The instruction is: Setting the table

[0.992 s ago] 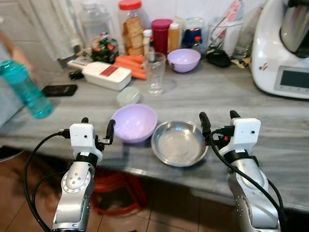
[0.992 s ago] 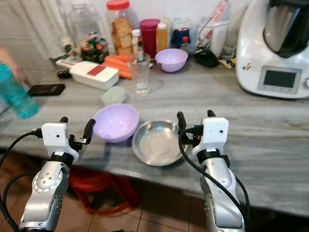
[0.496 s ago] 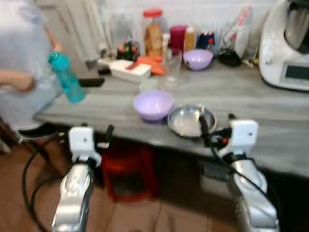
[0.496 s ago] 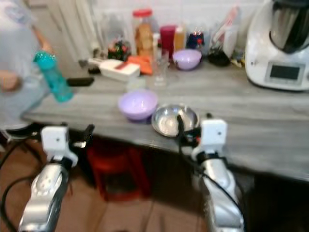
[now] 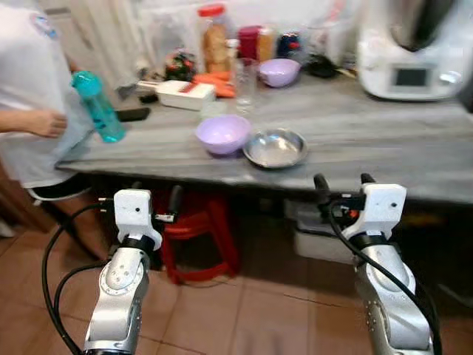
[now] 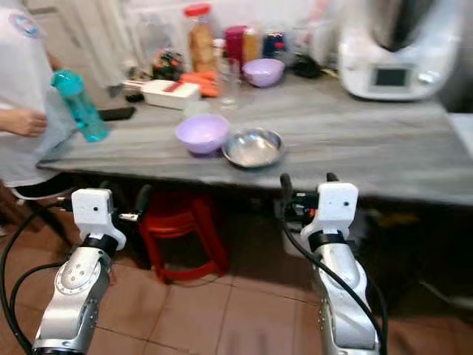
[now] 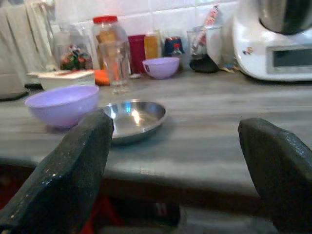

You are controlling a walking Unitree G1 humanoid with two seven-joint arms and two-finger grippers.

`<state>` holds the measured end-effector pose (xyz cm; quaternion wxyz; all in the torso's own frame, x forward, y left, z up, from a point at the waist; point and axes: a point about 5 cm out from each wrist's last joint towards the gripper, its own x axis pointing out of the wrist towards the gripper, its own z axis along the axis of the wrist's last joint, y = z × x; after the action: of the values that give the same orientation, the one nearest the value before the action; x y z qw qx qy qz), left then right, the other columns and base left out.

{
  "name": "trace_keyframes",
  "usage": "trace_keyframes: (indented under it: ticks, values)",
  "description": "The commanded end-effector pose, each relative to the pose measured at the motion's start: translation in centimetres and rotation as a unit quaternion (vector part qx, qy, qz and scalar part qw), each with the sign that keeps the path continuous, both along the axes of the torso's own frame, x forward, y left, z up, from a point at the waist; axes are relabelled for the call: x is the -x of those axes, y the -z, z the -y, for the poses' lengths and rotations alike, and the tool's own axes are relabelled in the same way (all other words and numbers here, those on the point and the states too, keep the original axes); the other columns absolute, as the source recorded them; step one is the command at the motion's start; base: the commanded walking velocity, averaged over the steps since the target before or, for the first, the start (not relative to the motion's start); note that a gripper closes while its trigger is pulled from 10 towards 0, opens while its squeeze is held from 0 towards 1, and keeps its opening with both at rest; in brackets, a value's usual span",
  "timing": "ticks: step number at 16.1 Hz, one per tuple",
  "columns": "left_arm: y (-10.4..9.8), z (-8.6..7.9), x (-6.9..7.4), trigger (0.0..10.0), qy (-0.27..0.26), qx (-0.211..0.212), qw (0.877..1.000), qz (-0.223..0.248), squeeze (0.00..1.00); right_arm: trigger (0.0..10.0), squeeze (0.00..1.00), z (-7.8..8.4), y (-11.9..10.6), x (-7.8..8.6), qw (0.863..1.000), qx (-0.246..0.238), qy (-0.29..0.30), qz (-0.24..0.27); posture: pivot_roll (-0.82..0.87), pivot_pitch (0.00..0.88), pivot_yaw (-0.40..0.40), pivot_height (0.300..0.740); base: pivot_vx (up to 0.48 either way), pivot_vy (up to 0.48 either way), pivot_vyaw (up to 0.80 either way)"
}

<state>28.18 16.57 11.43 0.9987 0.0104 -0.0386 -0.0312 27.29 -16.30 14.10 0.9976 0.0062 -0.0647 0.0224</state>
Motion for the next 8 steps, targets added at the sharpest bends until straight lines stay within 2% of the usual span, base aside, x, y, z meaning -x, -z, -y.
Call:
trace_keyframes:
  ticks: [1, 6, 8]
  values:
    - [0.14, -0.88, 0.22, 10.0, -0.013, -0.007, 1.0, -0.005, 0.0, 10.0, 0.0, -0.89, -0.36, -0.13, 1.0, -0.007, -0.012, 0.007, -0.04, 0.0, 0.125, 0.74, -0.296, 0.0, 0.0]
    - [0.16, -0.75, 0.14, 10.0, -0.01, -0.006, 1.0, -0.003, 0.0, 10.0, 0.0, -0.84, -0.43, -0.33, 1.0, -0.007, -0.014, 0.008, -0.04, 0.0, 0.123, 0.74, -0.286, 0.0, 0.0]
    - [0.21, -0.53, 0.33, 10.0, 0.015, -0.003, 1.0, 0.003, 0.0, 10.0, 0.0, -0.88, -0.5, -0.38, 1.0, -0.006, -0.014, 0.01, -0.04, 0.0, 0.12, 0.74, 0.0, 0.0, 0.0]
